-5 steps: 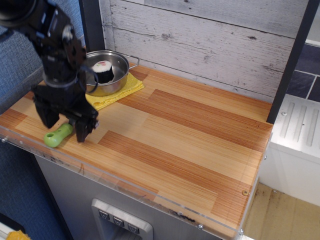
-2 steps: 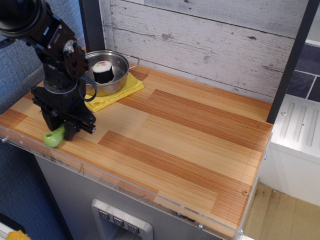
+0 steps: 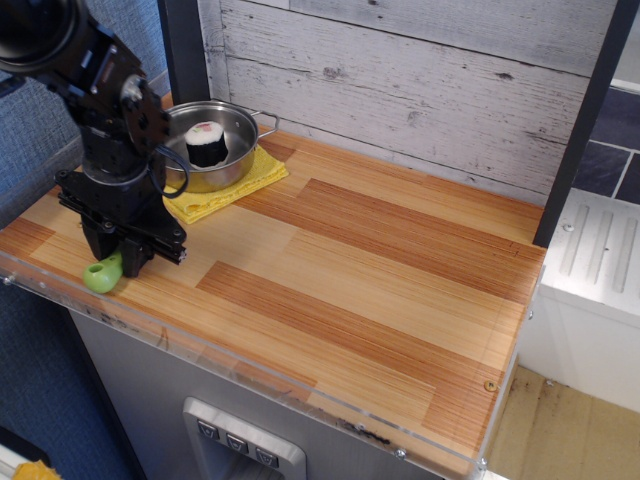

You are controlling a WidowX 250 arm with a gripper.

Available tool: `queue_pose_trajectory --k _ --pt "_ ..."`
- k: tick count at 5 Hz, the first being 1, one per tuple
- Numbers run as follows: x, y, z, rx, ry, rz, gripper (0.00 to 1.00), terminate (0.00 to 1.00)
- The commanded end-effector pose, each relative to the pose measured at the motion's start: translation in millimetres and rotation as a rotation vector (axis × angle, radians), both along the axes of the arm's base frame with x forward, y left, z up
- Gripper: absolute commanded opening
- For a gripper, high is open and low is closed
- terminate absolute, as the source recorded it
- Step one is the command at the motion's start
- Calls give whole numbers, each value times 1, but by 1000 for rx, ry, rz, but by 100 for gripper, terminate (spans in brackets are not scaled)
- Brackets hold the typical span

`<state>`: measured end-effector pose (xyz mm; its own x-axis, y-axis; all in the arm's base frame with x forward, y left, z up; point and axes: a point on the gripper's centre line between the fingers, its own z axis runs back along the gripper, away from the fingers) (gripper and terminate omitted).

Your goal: Move the spatula and place it on the left side of the vessel.

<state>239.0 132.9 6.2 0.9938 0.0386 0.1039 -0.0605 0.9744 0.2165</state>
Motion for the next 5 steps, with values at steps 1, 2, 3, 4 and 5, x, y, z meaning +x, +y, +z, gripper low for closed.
queue_pose_trajectory --k 1,2,3,4,5 --pt "12 -13 26 -49 -63 31 0 0" --pt "26 -28 38 -57 -84 61 0 0" --pt "43 -55 45 -82 -110 69 0 0" --pt "59 -85 47 -97 -117 52 0 0" --pt "72 -115 44 -102 -114 14 0 0"
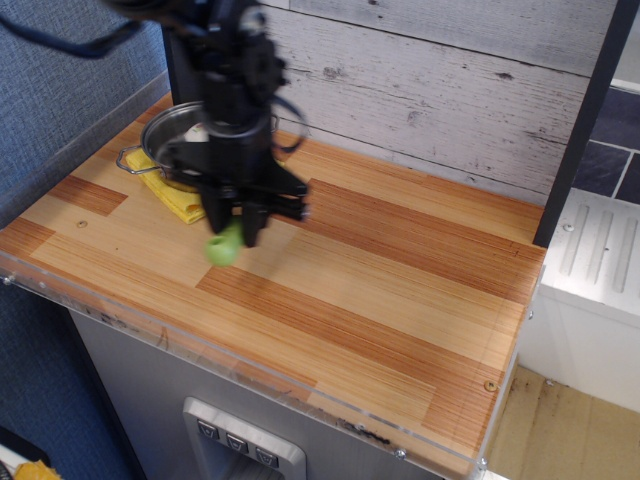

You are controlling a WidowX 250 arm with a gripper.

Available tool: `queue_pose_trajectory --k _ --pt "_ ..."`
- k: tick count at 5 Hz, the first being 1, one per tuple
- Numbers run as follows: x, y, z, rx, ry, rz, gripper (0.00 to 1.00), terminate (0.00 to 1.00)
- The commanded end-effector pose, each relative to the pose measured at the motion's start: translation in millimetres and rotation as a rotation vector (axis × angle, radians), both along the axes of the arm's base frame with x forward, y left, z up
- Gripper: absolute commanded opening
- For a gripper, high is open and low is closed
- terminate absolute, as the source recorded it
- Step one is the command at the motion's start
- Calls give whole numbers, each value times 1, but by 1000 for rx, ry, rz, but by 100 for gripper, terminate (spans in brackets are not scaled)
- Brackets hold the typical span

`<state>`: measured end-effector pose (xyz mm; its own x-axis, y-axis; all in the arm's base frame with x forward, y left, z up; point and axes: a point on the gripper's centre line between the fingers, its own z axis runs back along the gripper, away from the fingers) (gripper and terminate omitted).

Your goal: Move the spatula and place it on the left side of the vessel.

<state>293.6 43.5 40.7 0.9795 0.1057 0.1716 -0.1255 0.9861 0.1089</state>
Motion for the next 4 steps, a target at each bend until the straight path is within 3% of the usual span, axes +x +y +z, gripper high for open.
queue_pose_trajectory --k 1,3,4 --pt "32 -59 2 27 -28 -73 0 0" --pt "61 -106 -5 -10 -49 -133 0 0" --pt "65 -110 -4 -8 -56 -131 0 0"
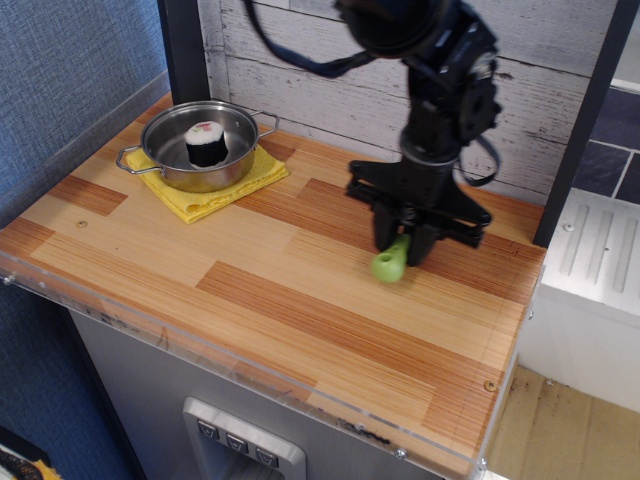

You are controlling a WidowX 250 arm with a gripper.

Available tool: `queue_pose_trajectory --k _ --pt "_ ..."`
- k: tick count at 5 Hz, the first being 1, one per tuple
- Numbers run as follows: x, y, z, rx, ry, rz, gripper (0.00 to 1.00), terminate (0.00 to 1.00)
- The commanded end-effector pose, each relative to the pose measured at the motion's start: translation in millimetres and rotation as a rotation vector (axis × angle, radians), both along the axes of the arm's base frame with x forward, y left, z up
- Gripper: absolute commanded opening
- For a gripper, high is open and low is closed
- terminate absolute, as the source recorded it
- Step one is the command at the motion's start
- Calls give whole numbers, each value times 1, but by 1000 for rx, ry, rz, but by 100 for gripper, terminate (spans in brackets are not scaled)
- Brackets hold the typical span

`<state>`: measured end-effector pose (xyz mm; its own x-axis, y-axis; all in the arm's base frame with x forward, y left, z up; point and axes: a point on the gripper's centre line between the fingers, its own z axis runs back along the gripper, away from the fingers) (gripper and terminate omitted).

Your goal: Move the spatula and place it on the left side of the vessel.

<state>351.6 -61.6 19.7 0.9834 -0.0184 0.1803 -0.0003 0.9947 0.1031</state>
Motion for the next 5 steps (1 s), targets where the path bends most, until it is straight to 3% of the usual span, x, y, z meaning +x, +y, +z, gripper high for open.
queue_pose_trajectory --k 1,3,4,5 --pt "4 -3 12 -9 -33 14 0 0" --pt "4 -16 -8 3 -25 0 0 0" --pt "5 -23 -11 2 -1 -14 100 0" --pt "3 -21 -10 5 4 10 100 0"
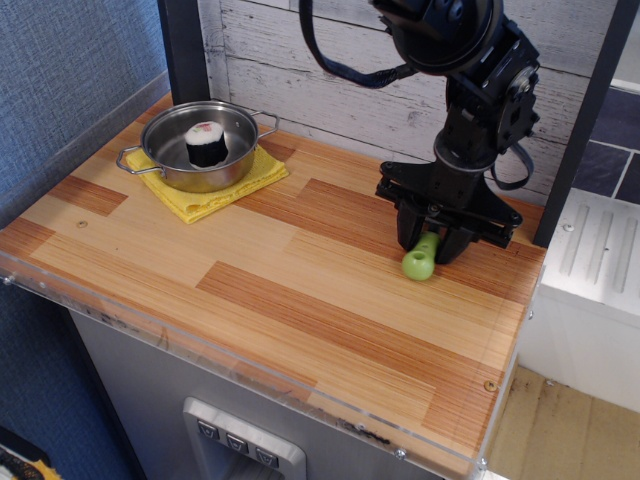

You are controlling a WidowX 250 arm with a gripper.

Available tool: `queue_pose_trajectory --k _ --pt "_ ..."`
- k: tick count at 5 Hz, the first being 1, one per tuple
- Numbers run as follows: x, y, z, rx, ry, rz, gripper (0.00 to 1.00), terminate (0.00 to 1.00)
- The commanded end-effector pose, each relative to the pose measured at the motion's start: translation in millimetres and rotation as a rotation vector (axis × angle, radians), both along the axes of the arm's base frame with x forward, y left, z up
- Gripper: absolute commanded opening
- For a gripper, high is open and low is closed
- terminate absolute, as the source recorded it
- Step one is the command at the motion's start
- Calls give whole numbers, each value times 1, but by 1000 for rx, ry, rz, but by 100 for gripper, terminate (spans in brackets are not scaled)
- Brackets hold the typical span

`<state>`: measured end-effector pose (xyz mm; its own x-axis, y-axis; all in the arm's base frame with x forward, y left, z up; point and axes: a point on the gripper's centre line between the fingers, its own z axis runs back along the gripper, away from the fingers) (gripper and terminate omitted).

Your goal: Move the spatula and place it on the left side of the vessel.

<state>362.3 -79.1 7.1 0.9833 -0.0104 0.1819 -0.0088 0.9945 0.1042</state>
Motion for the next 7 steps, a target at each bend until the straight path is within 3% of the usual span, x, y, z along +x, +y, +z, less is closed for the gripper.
queue_pose_trajectory --k 1,3,6,7 --pt "-9 1 9 4 -2 12 100 0" --pt "-10 8 39 -39 -80 -5 100 0" --pt "-41 24 108 -166 -235 11 100 0" --pt "-41 24 108 -166 -235 11 100 0"
